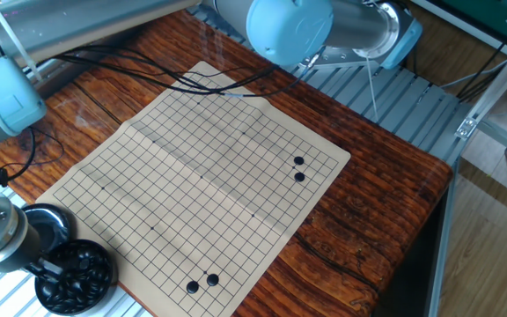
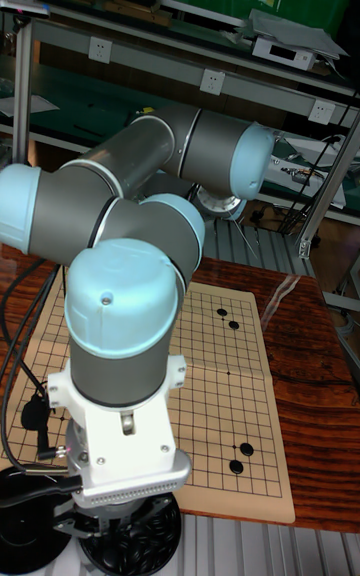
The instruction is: Play the first move as black on the 3-4 point in the upper right corner of the Go board
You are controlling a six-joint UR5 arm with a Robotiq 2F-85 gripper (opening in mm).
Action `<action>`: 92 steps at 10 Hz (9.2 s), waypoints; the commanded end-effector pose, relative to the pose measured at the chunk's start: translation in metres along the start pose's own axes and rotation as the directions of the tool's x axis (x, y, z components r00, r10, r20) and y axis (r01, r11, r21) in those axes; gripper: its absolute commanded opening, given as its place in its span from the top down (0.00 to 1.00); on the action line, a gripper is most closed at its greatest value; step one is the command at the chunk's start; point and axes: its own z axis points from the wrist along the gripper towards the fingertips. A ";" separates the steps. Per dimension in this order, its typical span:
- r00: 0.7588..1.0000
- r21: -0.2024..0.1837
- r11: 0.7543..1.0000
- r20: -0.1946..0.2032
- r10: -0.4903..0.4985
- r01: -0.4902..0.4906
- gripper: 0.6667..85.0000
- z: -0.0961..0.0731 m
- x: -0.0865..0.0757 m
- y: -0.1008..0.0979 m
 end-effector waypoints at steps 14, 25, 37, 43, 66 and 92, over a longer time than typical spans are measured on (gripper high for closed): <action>0.993 0.063 0.992 -0.007 0.114 -0.114 0.99 -0.017 0.017 -0.008; 0.989 0.054 0.988 0.006 0.146 -0.146 0.99 -0.035 0.086 0.028; 0.985 0.068 0.983 -0.002 0.173 -0.173 0.99 -0.029 0.145 0.032; 0.977 0.068 0.976 -0.030 0.210 -0.208 0.99 -0.037 0.195 0.043; 0.998 -0.034 0.999 -0.062 0.018 -0.020 0.99 -0.032 0.307 0.049; 0.898 -0.144 0.895 0.072 0.434 -0.421 0.99 -0.035 0.360 0.053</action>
